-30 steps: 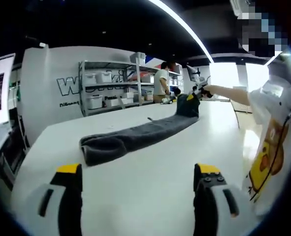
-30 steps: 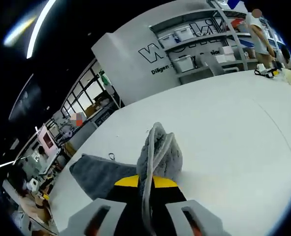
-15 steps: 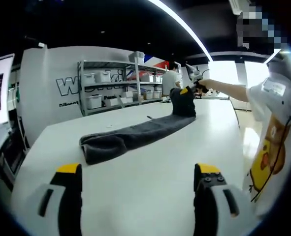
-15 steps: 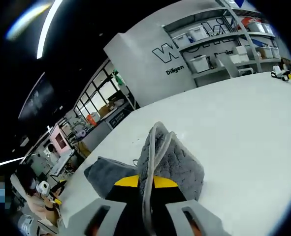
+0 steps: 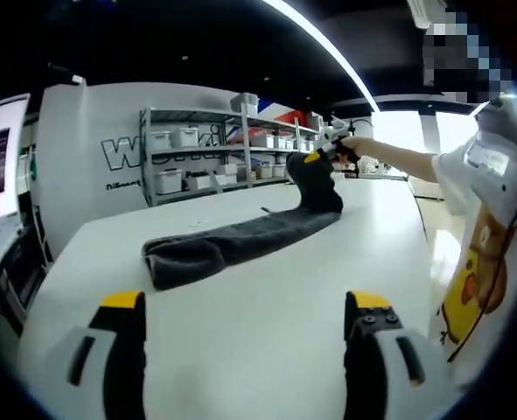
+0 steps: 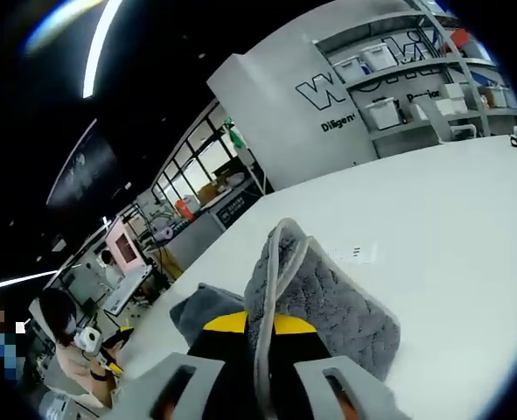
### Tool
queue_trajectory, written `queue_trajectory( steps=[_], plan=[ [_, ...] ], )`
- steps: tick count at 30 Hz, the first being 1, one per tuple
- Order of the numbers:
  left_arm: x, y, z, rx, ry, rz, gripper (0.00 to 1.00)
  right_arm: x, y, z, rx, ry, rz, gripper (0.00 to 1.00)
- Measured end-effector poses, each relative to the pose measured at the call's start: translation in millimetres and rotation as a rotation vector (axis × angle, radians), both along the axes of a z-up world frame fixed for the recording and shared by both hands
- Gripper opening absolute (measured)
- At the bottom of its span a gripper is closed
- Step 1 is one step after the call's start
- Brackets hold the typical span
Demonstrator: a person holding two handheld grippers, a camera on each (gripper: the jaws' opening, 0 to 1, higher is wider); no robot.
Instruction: Fold the towel on the table until its edges align and the towel forms a compact rectangular stack.
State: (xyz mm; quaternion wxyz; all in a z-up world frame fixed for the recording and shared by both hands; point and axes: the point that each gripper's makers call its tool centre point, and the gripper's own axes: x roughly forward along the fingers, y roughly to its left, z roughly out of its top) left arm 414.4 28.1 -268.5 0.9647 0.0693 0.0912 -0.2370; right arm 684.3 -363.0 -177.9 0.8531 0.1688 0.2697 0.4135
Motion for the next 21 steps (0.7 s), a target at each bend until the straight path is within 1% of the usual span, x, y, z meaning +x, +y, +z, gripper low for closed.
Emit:
queue_trajectory(
  steps=[2,4,7,10,13,21],
  plan=[
    [-0.3,0,0.1,0.000,-0.001,0.000,0.99,-1,12,0.7,0.010,0.001,0.008,0.07],
    [-0.8,1,-0.1,-0.001,-0.001,0.001,0.99,-5,26,-0.5,0.003,0.000,0.027,0.07],
    [-1.7,1,-1.2,0.001,0.002,0.002,0.99,-7,38,-2.2,0.003,0.006,0.042,0.07],
    [-2.9,2,-1.6,-0.004,0.002,0.004,0.99,-5,50,-1.9,-0.001,0.008,0.053,0.07],
    [-3.7,4,-1.6,-0.007,0.000,0.008,0.99,-7,68,0.6,0.014,0.011,0.069,0.07],
    [-3.3,4,-2.4,-0.011,-0.001,0.006,0.99,-5,103,11.3,0.042,0.006,0.114,0.07]
  ],
)
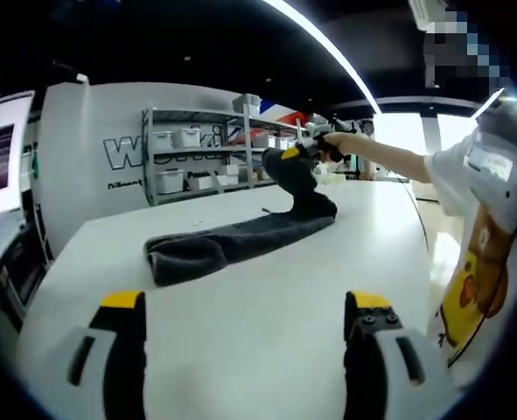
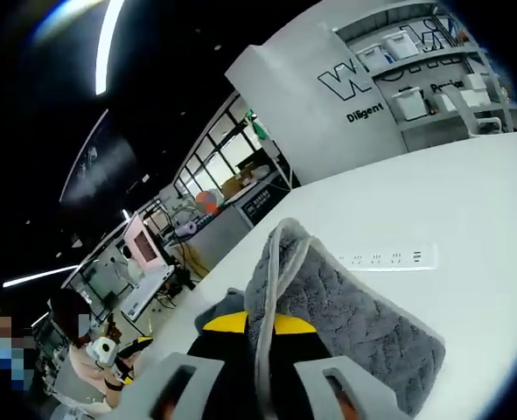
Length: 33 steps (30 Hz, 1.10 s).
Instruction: Fold the towel on the table until its edges align and the towel forms a compact rectangular stack.
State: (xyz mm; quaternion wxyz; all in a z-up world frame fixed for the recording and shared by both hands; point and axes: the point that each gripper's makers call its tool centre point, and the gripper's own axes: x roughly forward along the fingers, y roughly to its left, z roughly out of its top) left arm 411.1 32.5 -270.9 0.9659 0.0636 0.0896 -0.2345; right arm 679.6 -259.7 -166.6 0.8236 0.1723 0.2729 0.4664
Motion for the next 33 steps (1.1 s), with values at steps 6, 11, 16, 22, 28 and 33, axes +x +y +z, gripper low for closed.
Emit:
queue_trajectory(
  steps=[6,11,16,22,28,33],
  plan=[
    [0.4,0,0.0,-0.007,-0.004,0.000,0.99,-5,24,-0.5,0.001,0.004,0.026,0.07],
    [-0.6,1,-2.2,-0.007,0.001,-0.001,0.99,-8,38,0.4,0.007,0.005,0.049,0.07],
    [-1.9,3,-0.9,-0.016,-0.006,0.004,0.99,-13,56,-0.1,0.005,0.008,0.077,0.07],
    [-2.8,4,-1.9,-0.020,-0.003,0.004,0.99,-10,72,4.0,0.012,0.008,0.106,0.07],
    [-2.5,6,-2.7,-0.021,0.000,0.005,0.99,-12,89,9.8,0.030,0.004,0.133,0.07],
    [-2.2,8,-2.9,-0.021,0.002,0.006,0.99,-16,106,14.5,0.045,0.001,0.158,0.07]
  ],
)
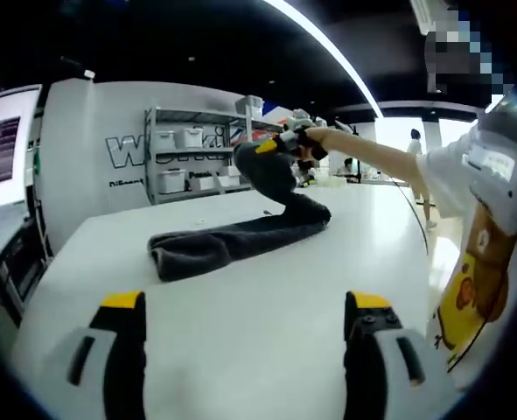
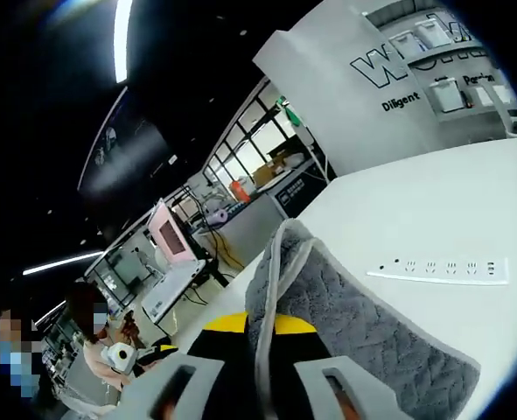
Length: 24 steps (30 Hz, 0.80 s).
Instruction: Fold the towel on the table until its edges align and the towel forms a compact rectangular stack.
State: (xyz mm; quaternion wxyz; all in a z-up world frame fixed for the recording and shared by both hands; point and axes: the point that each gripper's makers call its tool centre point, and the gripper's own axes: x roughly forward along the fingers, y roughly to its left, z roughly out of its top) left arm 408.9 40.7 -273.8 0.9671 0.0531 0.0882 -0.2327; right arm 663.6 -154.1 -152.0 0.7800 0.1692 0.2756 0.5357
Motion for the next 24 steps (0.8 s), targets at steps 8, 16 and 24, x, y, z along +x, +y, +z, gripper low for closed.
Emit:
queue_trajectory(
  steps=[8,16,24],
  plan=[
    [-1.4,3,-0.5,-0.001,0.001,0.007,0.99,-10,29,2.1,0.008,-0.002,0.041,0.07],
    [-3.3,8,-2.1,-0.005,0.002,0.016,0.99,-17,62,-3.4,-0.005,0.003,0.089,0.07],
    [-6.2,11,-2.1,-0.009,-0.002,0.022,0.99,-11,85,-8.2,-0.031,0.001,0.110,0.07]
  ],
)
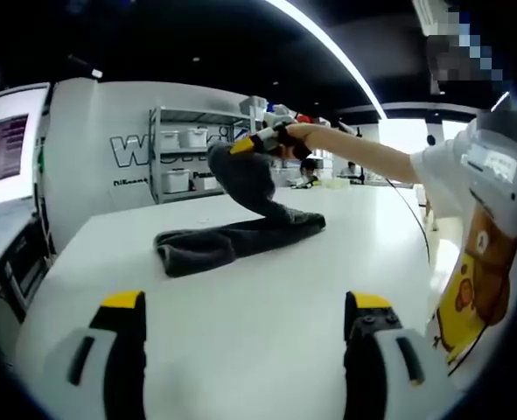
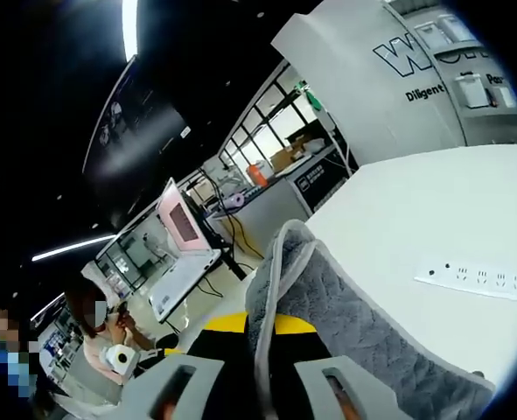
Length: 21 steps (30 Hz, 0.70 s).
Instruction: Fold the towel on the table until its edges align and the towel forms a compact rectangular stack.
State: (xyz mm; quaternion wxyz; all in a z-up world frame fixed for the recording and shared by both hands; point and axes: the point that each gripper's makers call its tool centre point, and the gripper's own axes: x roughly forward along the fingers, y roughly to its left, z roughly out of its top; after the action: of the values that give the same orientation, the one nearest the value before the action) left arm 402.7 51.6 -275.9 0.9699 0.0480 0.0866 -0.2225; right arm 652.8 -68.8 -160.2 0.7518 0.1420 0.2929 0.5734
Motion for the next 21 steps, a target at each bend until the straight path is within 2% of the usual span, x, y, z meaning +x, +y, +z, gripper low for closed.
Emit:
queue_trajectory(
  steps=[7,15,18,21],
  plan=[
    [-1.4,0,-1.8,-0.009,-0.002,-0.004,0.99,-1,16,-14.8,-0.047,-0.001,0.006,0.07],
    [-5.0,3,-3.9,-0.014,-0.001,-0.001,0.99,-6,38,-12.4,-0.046,-0.008,0.032,0.07],
    [-7.1,3,-4.3,-0.017,-0.003,0.002,0.99,-4,41,-24.1,-0.112,-0.037,0.025,0.07],
    [-9.3,2,-4.3,-0.022,-0.006,-0.001,0.99,-5,47,-34.6,-0.132,-0.034,0.024,0.07]
  ],
)
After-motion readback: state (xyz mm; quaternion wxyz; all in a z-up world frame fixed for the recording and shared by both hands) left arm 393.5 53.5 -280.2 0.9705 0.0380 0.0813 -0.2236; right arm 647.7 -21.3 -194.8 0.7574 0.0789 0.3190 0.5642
